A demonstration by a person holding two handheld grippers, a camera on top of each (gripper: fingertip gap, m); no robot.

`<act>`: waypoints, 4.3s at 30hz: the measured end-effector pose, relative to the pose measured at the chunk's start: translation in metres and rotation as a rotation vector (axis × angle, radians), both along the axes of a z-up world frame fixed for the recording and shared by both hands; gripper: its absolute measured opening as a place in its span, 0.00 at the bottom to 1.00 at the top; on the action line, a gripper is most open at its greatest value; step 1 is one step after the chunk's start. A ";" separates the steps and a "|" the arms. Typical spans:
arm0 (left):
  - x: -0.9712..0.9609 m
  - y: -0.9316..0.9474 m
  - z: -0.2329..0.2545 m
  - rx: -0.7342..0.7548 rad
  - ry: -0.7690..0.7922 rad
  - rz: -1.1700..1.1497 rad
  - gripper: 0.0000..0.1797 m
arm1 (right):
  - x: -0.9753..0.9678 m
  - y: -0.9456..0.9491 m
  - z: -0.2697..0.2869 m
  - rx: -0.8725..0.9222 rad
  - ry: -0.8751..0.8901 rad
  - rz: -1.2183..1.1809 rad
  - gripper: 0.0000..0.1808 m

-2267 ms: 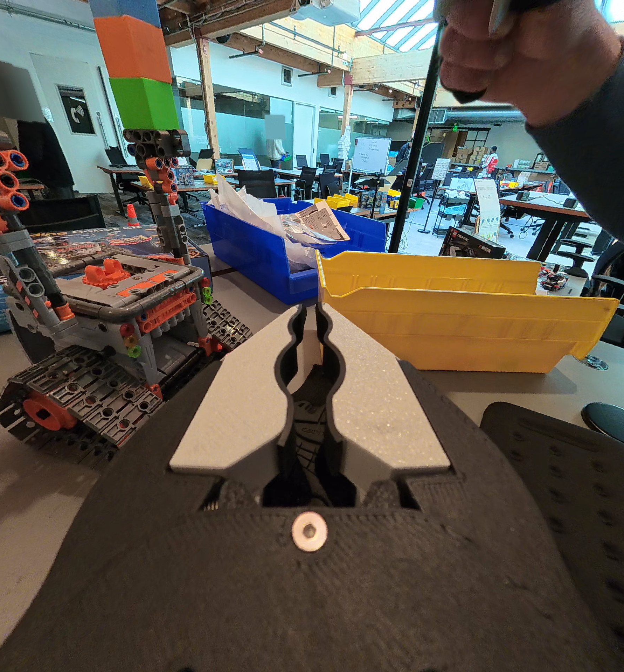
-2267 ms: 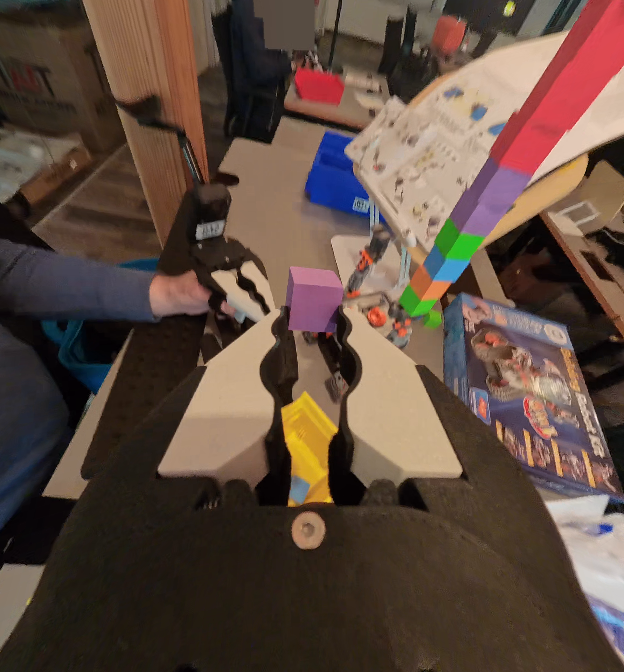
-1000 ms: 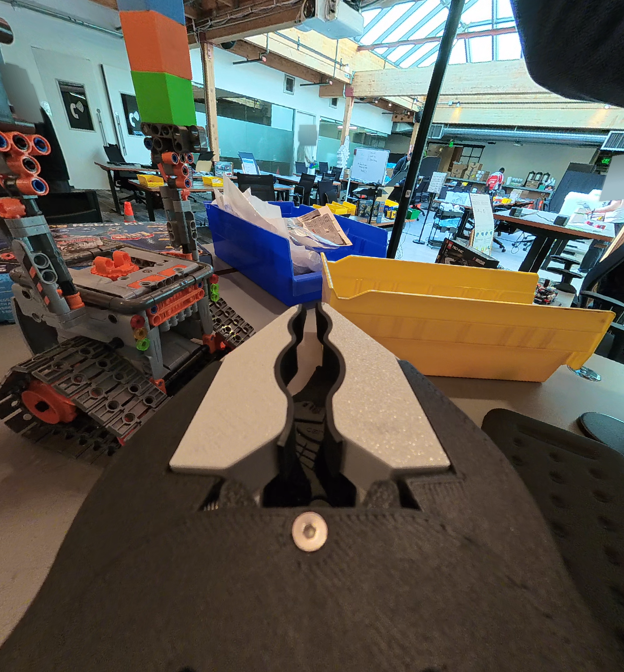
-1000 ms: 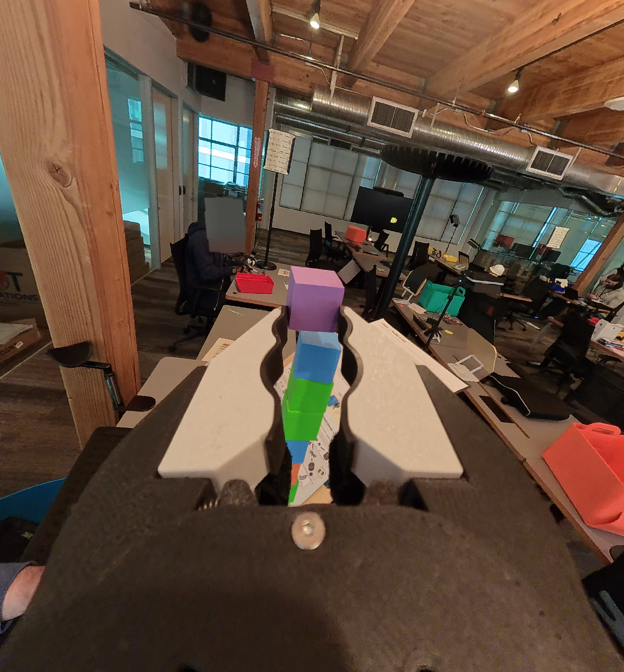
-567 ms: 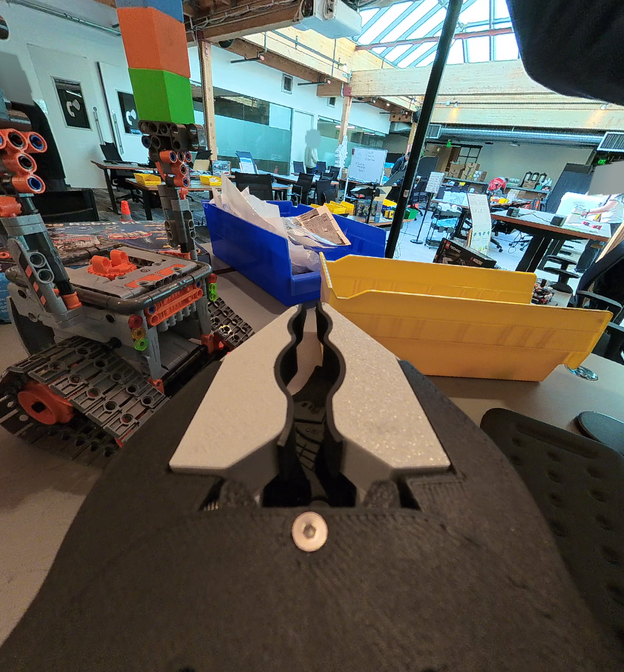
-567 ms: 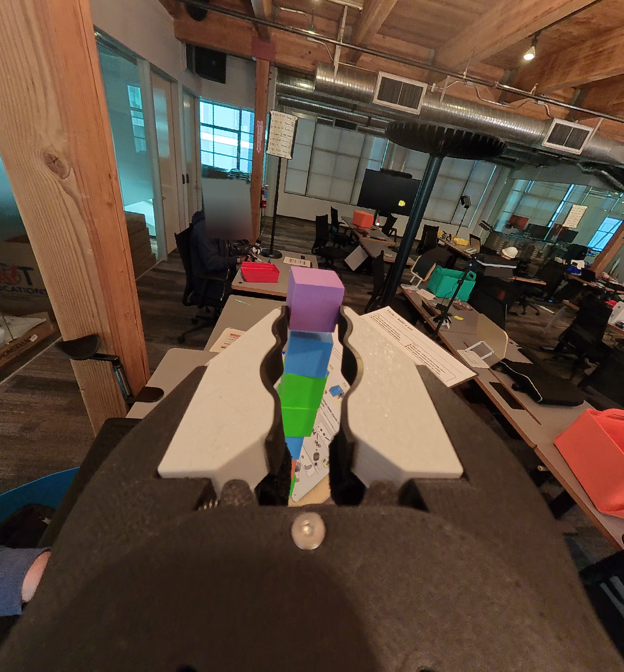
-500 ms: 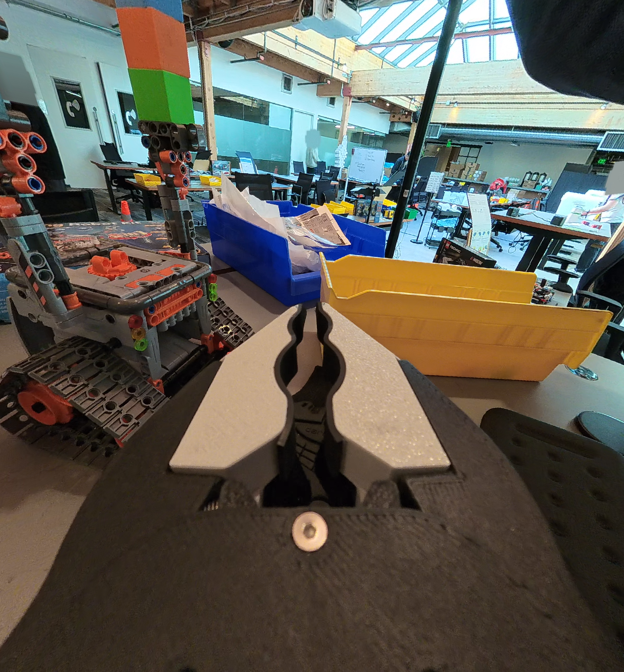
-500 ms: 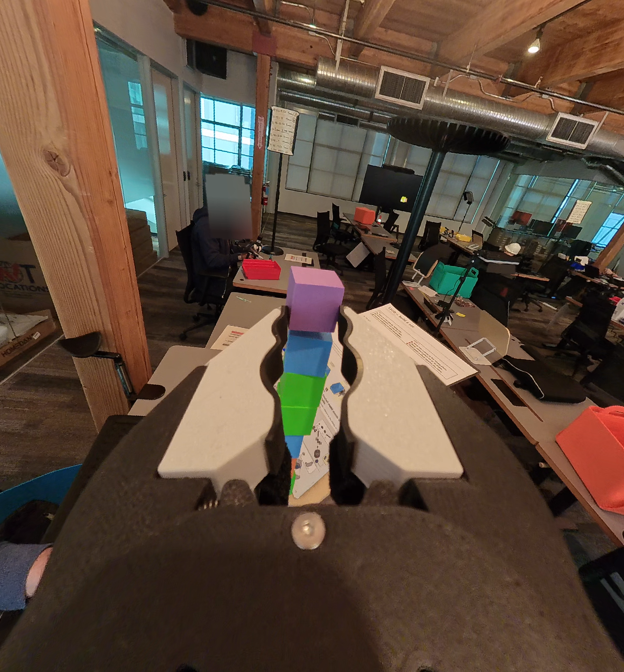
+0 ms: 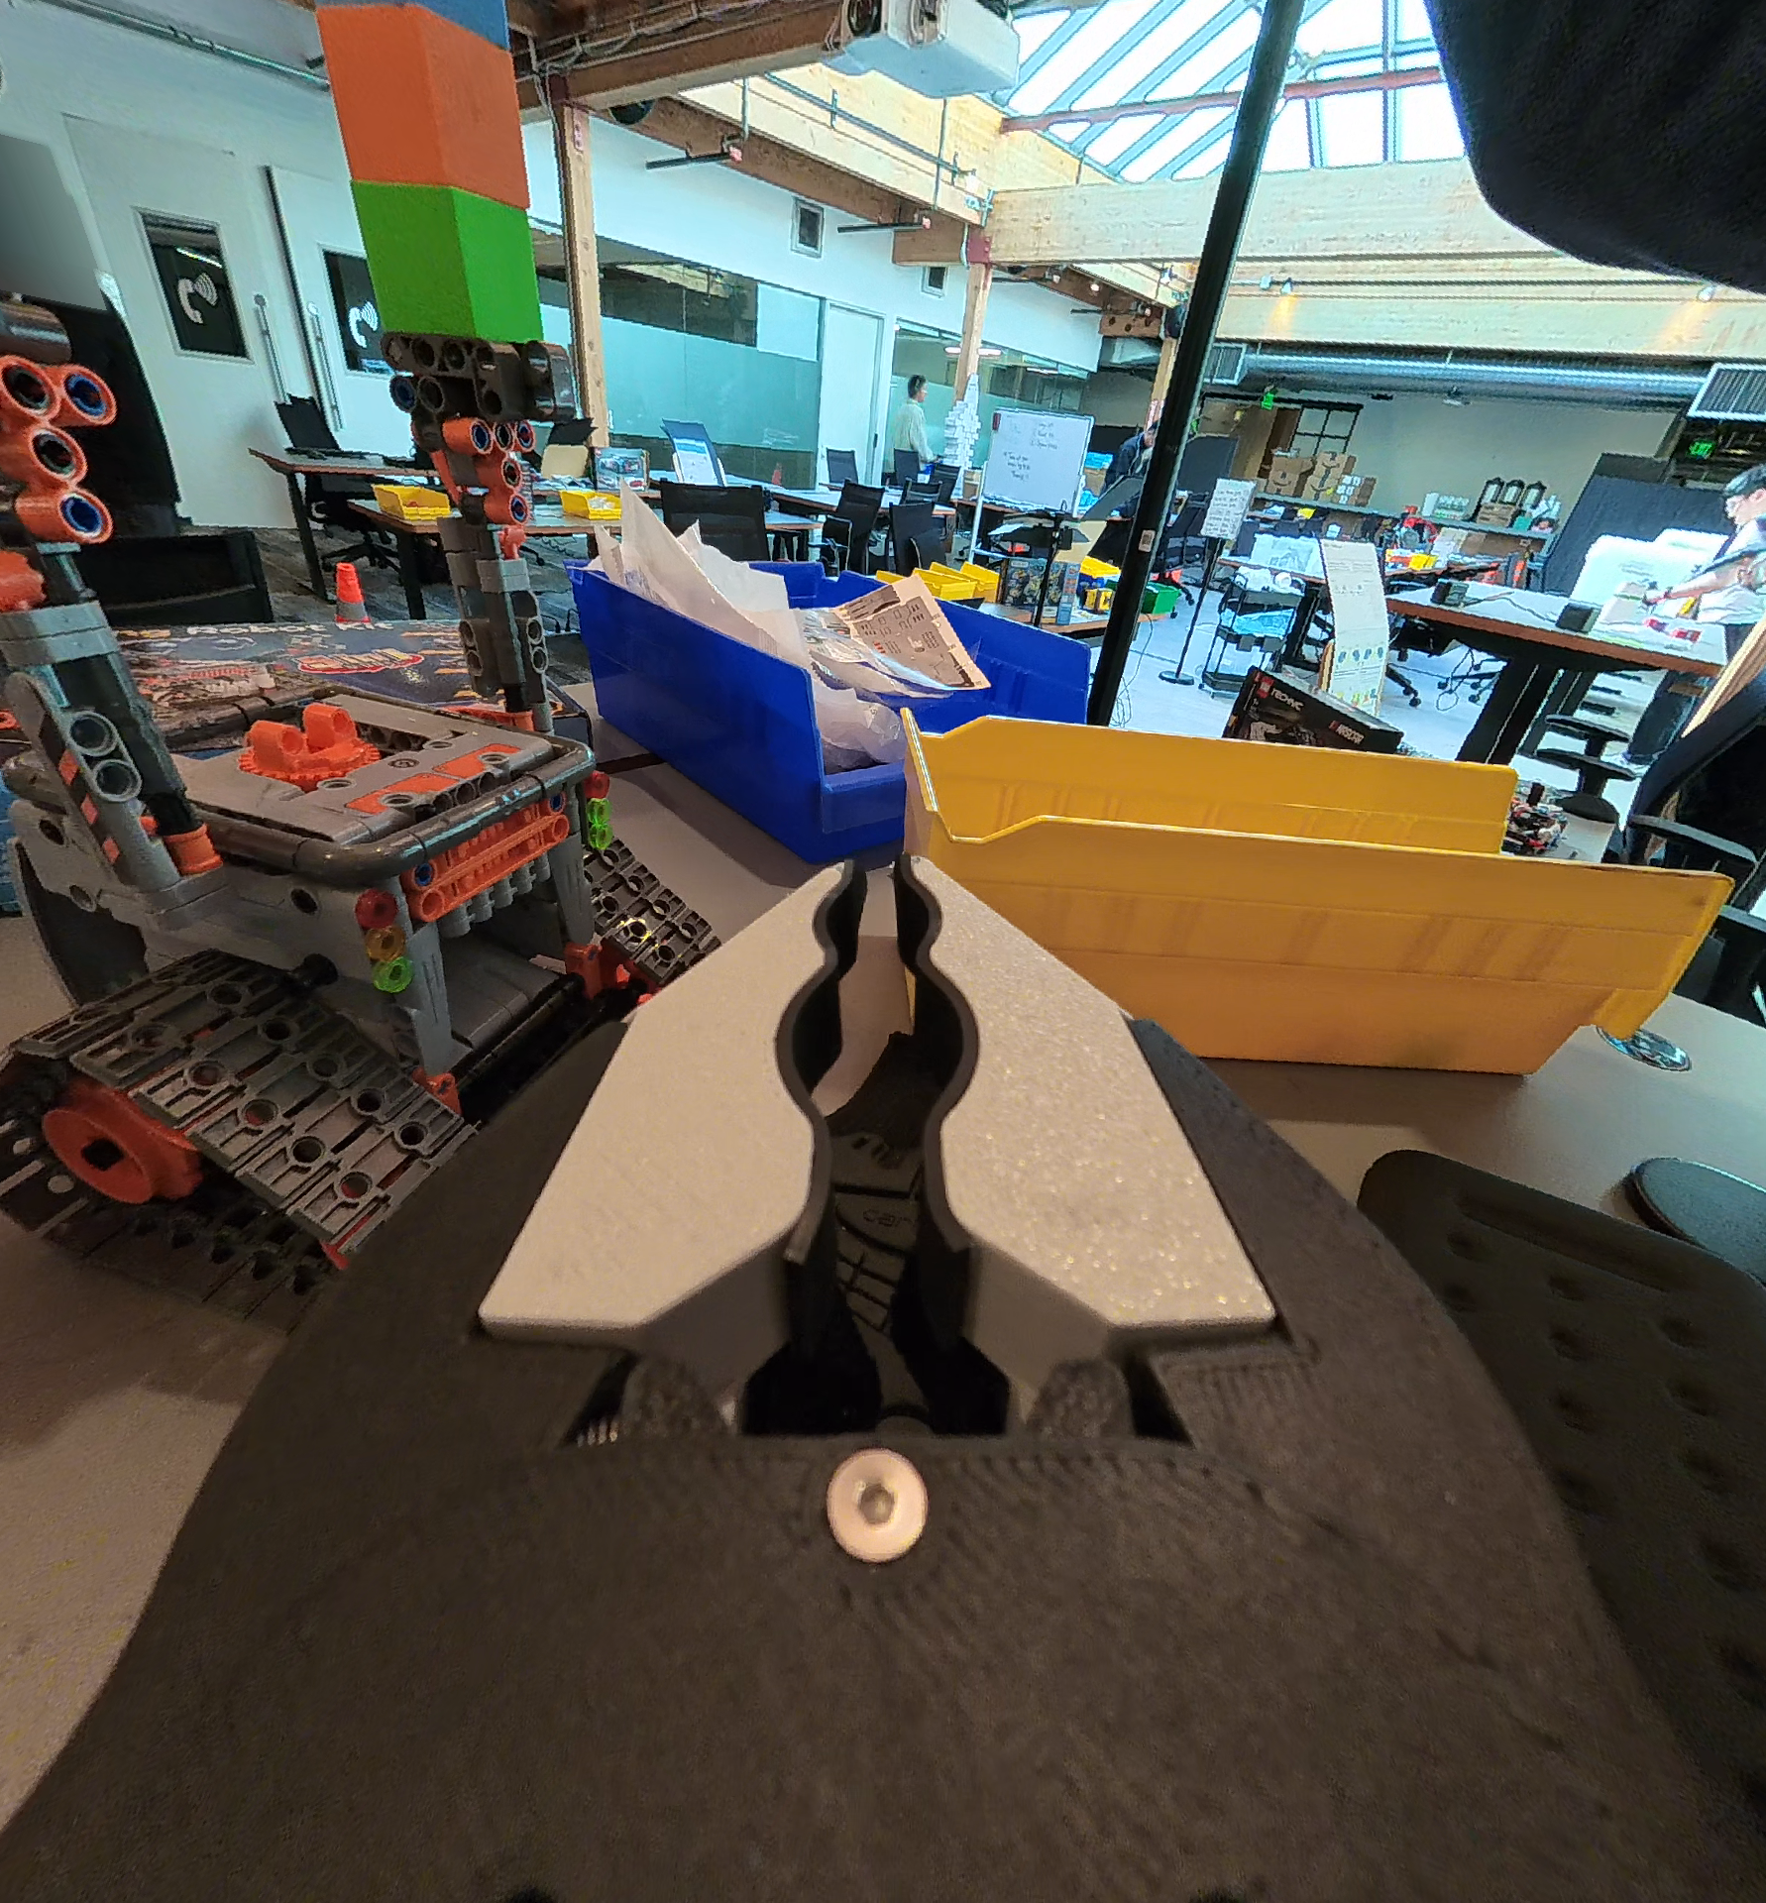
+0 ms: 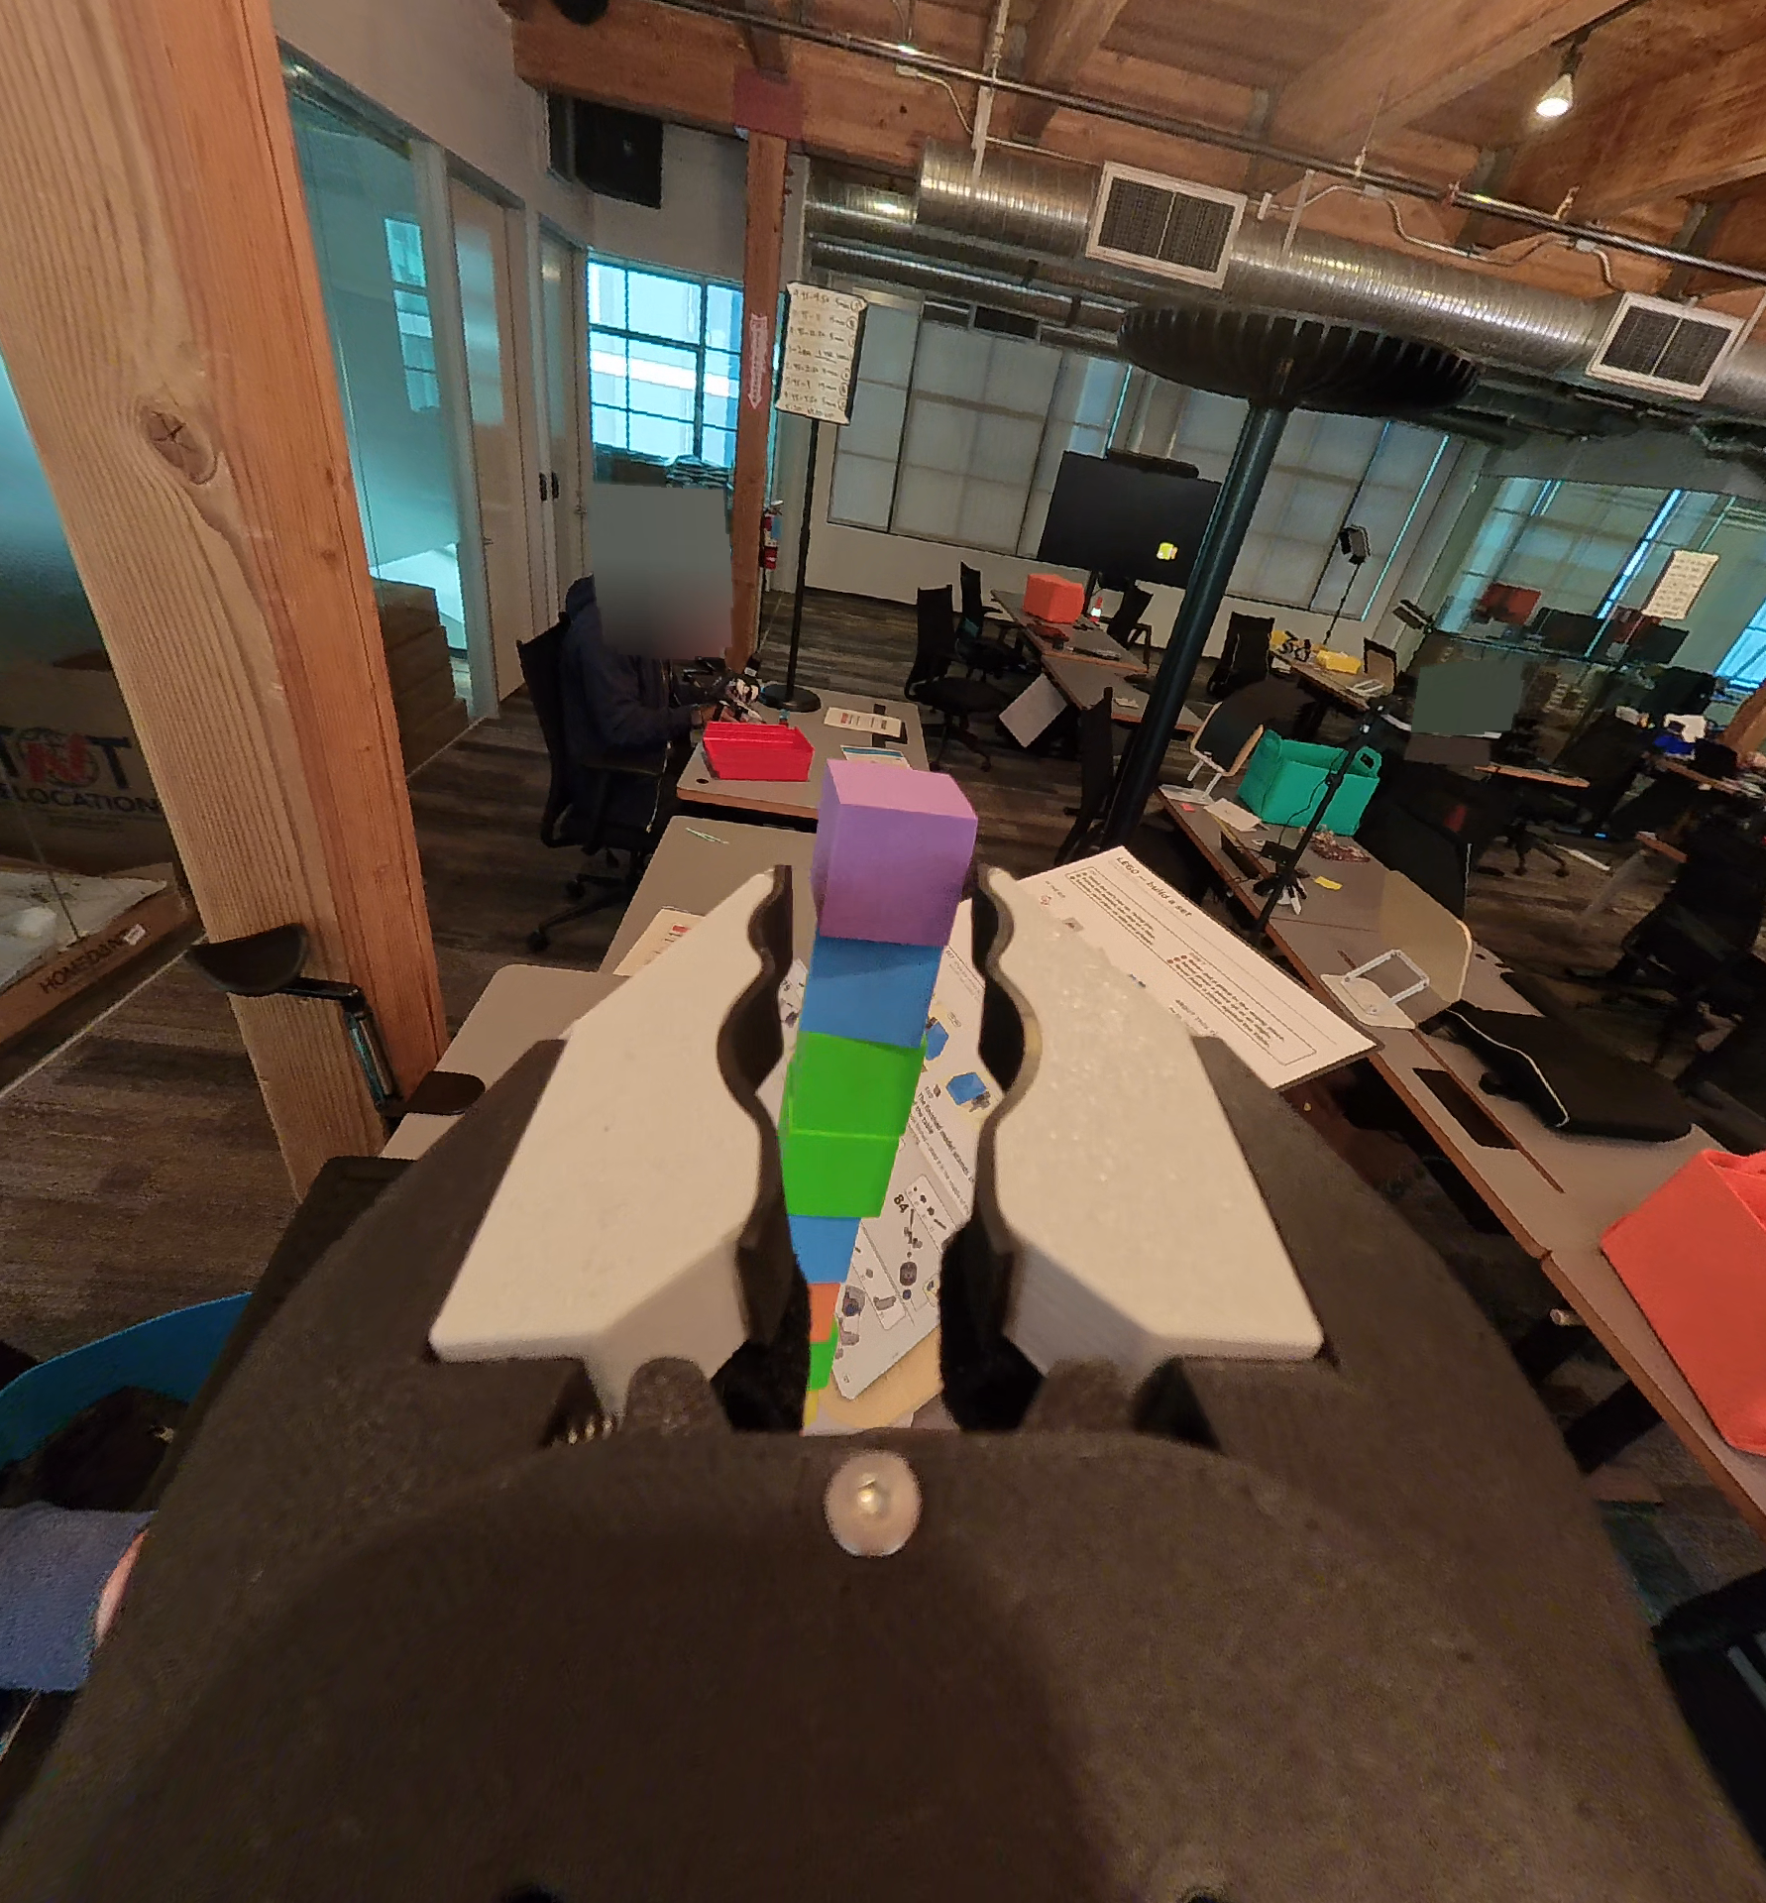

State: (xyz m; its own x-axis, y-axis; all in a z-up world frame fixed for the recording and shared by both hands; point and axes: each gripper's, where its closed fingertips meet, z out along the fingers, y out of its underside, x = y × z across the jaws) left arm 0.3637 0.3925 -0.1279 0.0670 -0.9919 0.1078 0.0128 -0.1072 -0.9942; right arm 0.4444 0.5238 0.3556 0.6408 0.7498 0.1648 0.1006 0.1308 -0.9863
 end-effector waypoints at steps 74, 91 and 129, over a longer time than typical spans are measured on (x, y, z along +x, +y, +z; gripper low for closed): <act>0.000 -0.002 -0.003 0.010 0.028 0.019 0.02 | 0.049 -0.185 -0.410 -0.404 -0.586 -0.052 0.14; -0.003 -0.082 0.133 0.036 -0.332 -0.144 0.16 | -0.041 -0.217 -0.337 -0.238 -0.073 0.266 0.14; -0.023 -0.082 0.142 0.054 -0.324 -0.201 0.12 | -0.095 -0.206 -0.311 -0.182 -0.043 0.401 0.14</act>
